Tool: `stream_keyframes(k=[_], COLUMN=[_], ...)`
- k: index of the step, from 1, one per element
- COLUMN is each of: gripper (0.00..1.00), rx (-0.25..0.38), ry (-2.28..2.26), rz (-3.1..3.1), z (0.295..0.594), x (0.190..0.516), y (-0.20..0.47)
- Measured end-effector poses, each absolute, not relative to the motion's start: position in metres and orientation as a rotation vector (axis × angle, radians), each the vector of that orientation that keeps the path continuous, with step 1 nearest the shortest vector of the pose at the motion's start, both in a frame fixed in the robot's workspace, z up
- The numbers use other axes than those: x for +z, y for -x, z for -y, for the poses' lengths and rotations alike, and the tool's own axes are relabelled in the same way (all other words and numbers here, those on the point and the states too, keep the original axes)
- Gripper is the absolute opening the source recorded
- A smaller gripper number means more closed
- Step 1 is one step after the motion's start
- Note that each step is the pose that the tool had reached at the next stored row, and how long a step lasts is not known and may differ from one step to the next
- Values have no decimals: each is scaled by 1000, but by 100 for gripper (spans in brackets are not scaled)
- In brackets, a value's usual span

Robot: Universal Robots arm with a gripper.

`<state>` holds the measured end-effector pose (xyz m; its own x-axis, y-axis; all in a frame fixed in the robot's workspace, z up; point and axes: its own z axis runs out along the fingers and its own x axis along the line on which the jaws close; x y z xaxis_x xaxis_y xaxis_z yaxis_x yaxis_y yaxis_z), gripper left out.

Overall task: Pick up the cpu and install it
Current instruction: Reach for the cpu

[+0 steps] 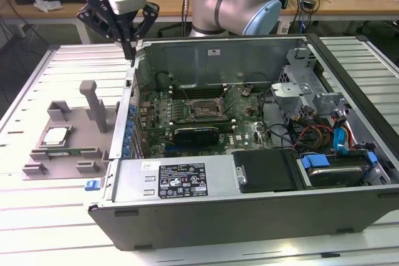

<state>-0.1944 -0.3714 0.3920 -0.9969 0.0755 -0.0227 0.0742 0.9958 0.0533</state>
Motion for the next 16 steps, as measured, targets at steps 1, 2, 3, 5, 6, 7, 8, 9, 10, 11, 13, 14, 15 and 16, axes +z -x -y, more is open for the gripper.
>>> stream_keyframes(k=[1, 2, 3, 5, 6, 7, 8, 9, 10, 11, 13, 14, 15, 16], gripper=[10, 10, 10, 10, 10, 10, 10, 10, 10, 10, 10, 10, 10, 10], rx=[82, 81, 81, 82, 82, 82, 82, 82, 82, 82, 82, 82, 82, 82], ry=[-117, -117, -117, -117, -117, -117, -117, -117, -117, -117, -117, -117, -117, -117], rz=[-3114, -3114, -3114, -3114, -3114, -3114, -3114, -3114, -3114, -3114, -3114, -3114, -3114, -3114], z=[369, 367, 366, 364, 363, 362, 362, 362, 361, 361, 361, 360, 360, 360], x=[392, 392, 392, 391, 391, 390, 390, 389, 389, 388, 387, 386, 386, 385], y=[199, 202, 204, 211, 213, 217, 219, 222, 227, 230, 240, 243, 250, 253])
